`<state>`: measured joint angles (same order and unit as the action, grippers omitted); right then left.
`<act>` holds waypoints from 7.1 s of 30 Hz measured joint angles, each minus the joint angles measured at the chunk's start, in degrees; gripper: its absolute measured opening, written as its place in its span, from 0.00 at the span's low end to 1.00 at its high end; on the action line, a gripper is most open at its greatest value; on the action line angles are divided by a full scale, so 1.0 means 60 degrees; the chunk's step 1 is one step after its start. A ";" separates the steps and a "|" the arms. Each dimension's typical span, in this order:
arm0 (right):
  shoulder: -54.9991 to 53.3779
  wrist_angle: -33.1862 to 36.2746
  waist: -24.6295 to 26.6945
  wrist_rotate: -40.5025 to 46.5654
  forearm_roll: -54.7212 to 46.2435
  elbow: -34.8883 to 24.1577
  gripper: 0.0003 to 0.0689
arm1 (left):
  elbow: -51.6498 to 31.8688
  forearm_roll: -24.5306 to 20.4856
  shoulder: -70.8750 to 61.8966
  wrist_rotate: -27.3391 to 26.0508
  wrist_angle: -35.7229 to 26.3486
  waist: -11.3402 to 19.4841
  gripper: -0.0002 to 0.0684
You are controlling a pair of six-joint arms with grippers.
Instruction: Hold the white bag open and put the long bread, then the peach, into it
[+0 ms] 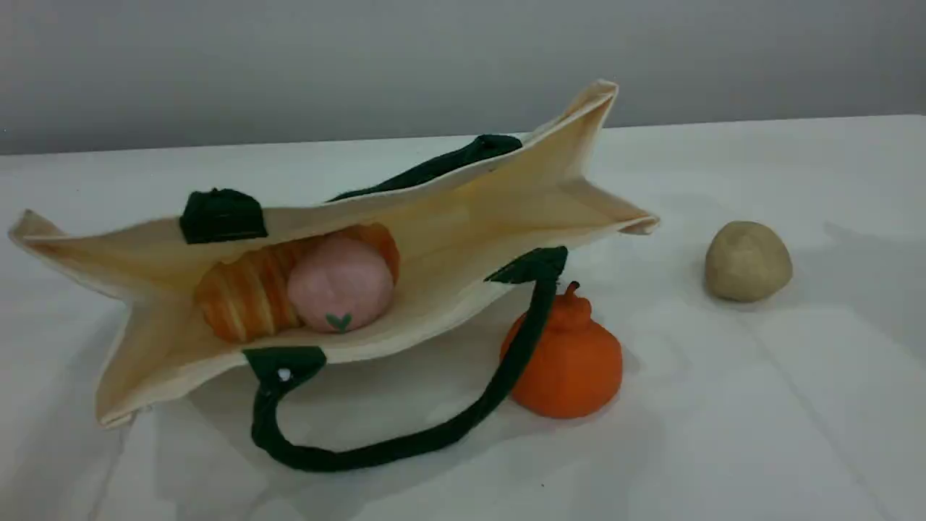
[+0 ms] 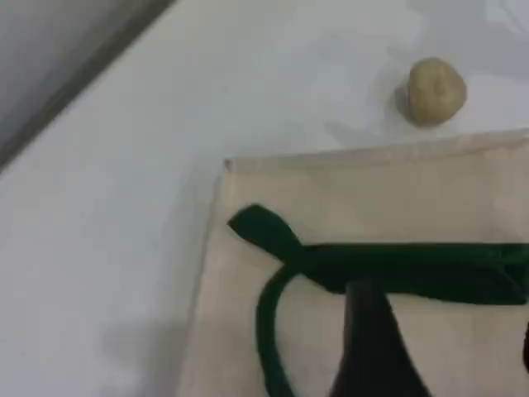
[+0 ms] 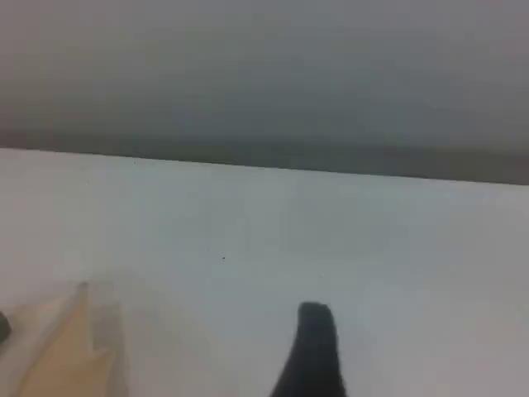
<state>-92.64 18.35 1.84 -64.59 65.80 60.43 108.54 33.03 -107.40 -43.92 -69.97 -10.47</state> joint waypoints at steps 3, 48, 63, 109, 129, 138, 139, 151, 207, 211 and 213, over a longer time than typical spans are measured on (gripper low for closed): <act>0.0000 0.0022 0.0000 -0.0009 0.0000 0.0000 0.80 | 0.0000 0.0000 -0.0543 0.0410 0.0022 0.0000 0.55; 0.0485 0.0560 0.0000 -0.0021 -0.0468 0.0000 0.80 | 0.1980 -0.3573 -0.2529 0.2800 -0.0038 -0.2001 0.56; 0.3628 0.2546 0.0000 0.1362 -0.1676 0.0000 0.80 | 0.1819 -0.5805 0.0207 0.5915 -0.0018 -0.2001 0.56; 1.4630 0.8068 -0.0603 0.9827 -0.9013 -0.3636 0.80 | -1.0284 -0.6012 1.5438 0.6973 -0.0017 -0.2001 0.56; 1.4663 0.7093 -0.1381 1.0017 -0.9999 -0.5244 0.80 | -1.2751 -0.6519 1.5729 0.7228 0.0290 -0.2001 0.56; 1.4663 0.7111 -0.1381 1.0009 -0.9999 -0.5235 0.80 | -1.3073 -0.5999 1.5736 0.7409 0.1052 -0.2001 0.56; 1.4663 0.7119 -0.1381 1.0009 -0.9999 -0.5235 0.80 | -1.3194 -0.5857 1.5736 0.7419 0.1193 -0.2001 0.56; 1.4663 0.7119 -0.1381 1.0009 -0.9999 -0.5235 0.80 | -1.3290 -0.5716 1.5736 0.7419 0.1382 -0.2001 0.56; 1.5440 0.7127 -0.0092 1.0009 -0.9961 -0.5235 0.80 | -1.3290 -0.5735 1.7910 0.7410 0.1356 0.1889 0.55; 1.5440 0.7127 -0.0092 1.0009 -0.9961 -0.5235 0.80 | -1.3290 -0.5735 1.7901 0.7410 0.1356 0.1889 0.55; 1.5440 0.7127 -0.0092 1.0009 -0.9961 -0.5235 0.80 | -1.3290 -0.5735 1.7901 0.7410 0.1356 0.1889 0.55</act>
<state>0.00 61.12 1.28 -4.54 6.04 29.02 28.80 -1.37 0.00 0.54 -61.83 0.87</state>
